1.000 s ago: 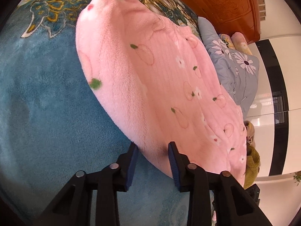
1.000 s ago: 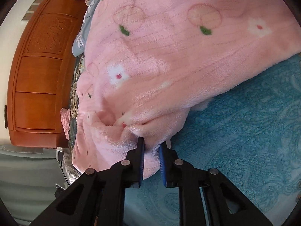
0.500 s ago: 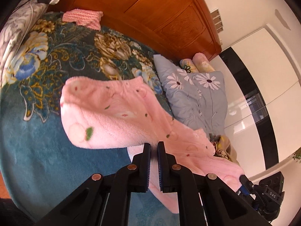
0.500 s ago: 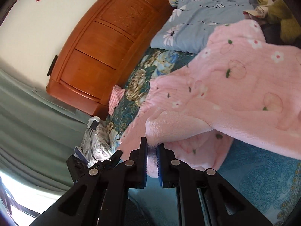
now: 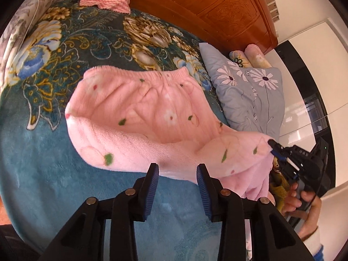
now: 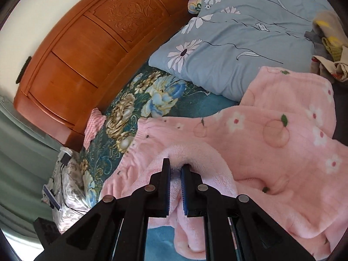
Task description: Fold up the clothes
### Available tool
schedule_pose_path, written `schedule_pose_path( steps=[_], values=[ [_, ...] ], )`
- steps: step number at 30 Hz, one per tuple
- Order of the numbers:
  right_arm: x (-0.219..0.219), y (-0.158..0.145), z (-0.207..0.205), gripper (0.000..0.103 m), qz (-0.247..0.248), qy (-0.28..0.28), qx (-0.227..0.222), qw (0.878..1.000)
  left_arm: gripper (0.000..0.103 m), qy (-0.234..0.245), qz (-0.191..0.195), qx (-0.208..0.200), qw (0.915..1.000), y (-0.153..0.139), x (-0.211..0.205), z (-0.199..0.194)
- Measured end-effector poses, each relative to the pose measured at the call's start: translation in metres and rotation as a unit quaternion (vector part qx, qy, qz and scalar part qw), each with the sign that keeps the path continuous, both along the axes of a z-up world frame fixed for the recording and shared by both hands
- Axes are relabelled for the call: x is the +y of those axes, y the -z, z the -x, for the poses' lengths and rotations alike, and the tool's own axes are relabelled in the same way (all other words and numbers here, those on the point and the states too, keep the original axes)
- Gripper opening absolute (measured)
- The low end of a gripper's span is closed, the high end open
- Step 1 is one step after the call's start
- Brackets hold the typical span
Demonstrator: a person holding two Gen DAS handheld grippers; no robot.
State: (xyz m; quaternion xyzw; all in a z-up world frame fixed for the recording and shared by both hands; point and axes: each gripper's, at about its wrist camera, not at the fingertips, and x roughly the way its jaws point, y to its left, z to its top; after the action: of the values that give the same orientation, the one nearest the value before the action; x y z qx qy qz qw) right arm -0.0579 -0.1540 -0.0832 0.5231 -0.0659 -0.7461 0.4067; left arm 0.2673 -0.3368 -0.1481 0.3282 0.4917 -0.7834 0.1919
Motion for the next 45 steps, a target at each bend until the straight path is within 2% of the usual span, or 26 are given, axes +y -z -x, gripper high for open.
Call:
schedule_pose_path(
  steps=[4, 7, 9, 13, 17, 18, 19, 20, 22, 24, 26, 29, 31, 32, 35, 36, 37, 38, 39, 40, 43, 45],
  values=[
    [-0.018, 0.005, 0.027, 0.009, -0.022, 0.028, 0.015, 0.999, 0.04, 0.008, -0.082, -0.017, 0.9965, 0.033, 0.018, 0.017],
    [-0.029, 0.02, 0.04, 0.009, -0.053, 0.028, 0.004, 0.998, 0.041, 0.035, -0.124, 0.0, 0.9917, 0.042, 0.041, 0.037],
    [-0.034, 0.029, 0.044, 0.009, -0.072, 0.022, 0.007, 0.997, 0.05, 0.051, -0.157, 0.018, 0.9861, 0.046, 0.054, 0.053],
    [-0.031, 0.039, 0.048, 0.009, -0.07, 0.021, -0.009, 0.997, 0.056, 0.055, -0.225, 0.049, 0.9716, 0.055, 0.073, 0.088],
    [-0.026, 0.03, 0.046, 0.009, -0.063, 0.0, -0.008, 0.998, 0.054, 0.051, -0.24, 0.051, 0.968, 0.056, 0.086, 0.114],
    [-0.024, 0.026, 0.046, 0.009, -0.064, -0.008, -0.005, 0.998, 0.046, 0.058, -0.23, 0.05, 0.9701, 0.054, 0.089, 0.12],
    [-0.023, 0.023, 0.045, 0.01, -0.065, -0.016, -0.002, 0.998, 0.034, 0.065, -0.219, 0.05, 0.9722, 0.052, 0.093, 0.126],
    [-0.02, 0.02, 0.042, 0.01, -0.064, -0.023, -0.001, 0.998, 0.006, 0.075, -0.194, 0.04, 0.9774, 0.047, 0.095, 0.13],
    [-0.013, 0.014, 0.037, 0.014, -0.062, -0.037, 0.001, 0.997, 0.008, 0.09, -0.147, 0.03, 0.9846, 0.035, 0.099, 0.134],
    [0.001, 0.004, 0.025, 0.023, -0.057, -0.047, 0.019, 0.997, 0.007, 0.097, -0.115, 0.035, 0.988, 0.024, 0.1, 0.132],
    [0.023, -0.005, 0.01, 0.041, -0.054, -0.057, 0.045, 0.996, 0.007, 0.086, -0.107, 0.038, 0.9898, 0.019, 0.094, 0.124],
    [0.064, -0.003, -0.018, 0.045, -0.091, -0.066, 0.092, 0.989, 0.007, 0.07, -0.106, 0.044, 0.9909, 0.014, 0.087, 0.113],
    [0.088, 0.012, -0.033, 0.053, -0.148, -0.058, 0.121, 0.98, 0.007, 0.071, -0.099, 0.042, 0.9917, 0.011, 0.088, 0.11],
    [0.099, 0.022, -0.039, 0.054, -0.176, -0.054, 0.131, 0.974, 0.007, 0.071, -0.095, 0.041, 0.9921, 0.009, 0.088, 0.109],
    [0.118, 0.056, -0.048, 0.054, -0.236, -0.052, 0.118, 0.963, 0.006, 0.078, -0.078, 0.041, 0.993, 0.001, 0.093, 0.106],
    [0.121, 0.065, -0.05, 0.054, -0.242, -0.052, 0.112, 0.962, 0.006, 0.08, -0.072, 0.042, 0.9933, -0.004, 0.094, 0.104],
    [0.123, 0.07, -0.049, 0.054, -0.249, -0.043, 0.113, 0.961, 0.006, 0.083, -0.065, 0.042, 0.9935, -0.008, 0.096, 0.103],
    [0.125, 0.074, -0.048, 0.045, -0.256, -0.034, 0.114, 0.959, 0.006, 0.085, -0.056, 0.043, 0.9939, -0.013, 0.096, 0.102],
    [0.127, 0.074, -0.042, 0.032, -0.258, -0.02, 0.105, 0.96, 0.006, 0.087, -0.047, 0.044, 0.9942, -0.018, 0.096, 0.097],
    [0.13, 0.074, -0.035, 0.008, -0.26, -0.005, 0.097, 0.961, 0.006, 0.089, -0.037, 0.045, 0.9943, -0.024, 0.095, 0.092],
    [0.14, 0.052, -0.004, 0.007, -0.245, 0.026, 0.091, 0.965, 0.006, 0.095, -0.021, 0.05, 0.994, -0.037, 0.092, 0.071],
    [0.144, 0.024, 0.021, 0.007, -0.253, 0.048, 0.133, 0.957, 0.006, 0.103, -0.016, 0.055, 0.993, -0.044, 0.091, 0.052]
  ],
)
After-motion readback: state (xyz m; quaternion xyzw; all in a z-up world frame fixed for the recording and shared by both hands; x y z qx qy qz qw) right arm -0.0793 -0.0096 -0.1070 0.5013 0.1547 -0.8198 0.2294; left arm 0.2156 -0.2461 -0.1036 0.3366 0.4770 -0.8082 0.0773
